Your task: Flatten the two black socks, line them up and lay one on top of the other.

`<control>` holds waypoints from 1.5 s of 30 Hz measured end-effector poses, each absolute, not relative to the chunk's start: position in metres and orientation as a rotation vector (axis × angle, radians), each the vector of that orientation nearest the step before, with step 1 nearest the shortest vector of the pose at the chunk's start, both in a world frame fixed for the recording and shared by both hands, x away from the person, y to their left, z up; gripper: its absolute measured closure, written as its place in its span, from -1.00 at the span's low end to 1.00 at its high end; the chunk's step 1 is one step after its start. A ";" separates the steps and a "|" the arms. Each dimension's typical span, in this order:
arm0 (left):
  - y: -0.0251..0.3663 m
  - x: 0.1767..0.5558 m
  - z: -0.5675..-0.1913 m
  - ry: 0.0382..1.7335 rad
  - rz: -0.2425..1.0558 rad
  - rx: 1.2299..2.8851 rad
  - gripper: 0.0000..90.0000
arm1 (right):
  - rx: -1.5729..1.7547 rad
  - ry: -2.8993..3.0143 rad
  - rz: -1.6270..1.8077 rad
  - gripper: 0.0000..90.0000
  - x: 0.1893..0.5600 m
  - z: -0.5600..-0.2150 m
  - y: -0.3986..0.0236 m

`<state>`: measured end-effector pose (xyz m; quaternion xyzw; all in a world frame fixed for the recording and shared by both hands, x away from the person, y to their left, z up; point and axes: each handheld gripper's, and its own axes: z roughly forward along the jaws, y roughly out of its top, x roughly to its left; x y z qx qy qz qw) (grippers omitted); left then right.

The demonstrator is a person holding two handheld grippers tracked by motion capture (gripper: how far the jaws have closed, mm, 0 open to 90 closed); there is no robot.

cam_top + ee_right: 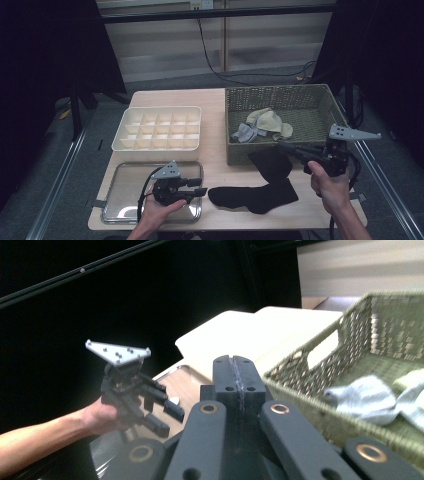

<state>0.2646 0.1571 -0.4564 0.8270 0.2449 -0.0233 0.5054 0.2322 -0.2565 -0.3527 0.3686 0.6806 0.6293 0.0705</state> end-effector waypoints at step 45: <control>0.092 0.267 -0.470 0.445 -0.142 2.116 0.53 | 1.216 2.441 1.707 1.00 0.262 -0.465 -0.198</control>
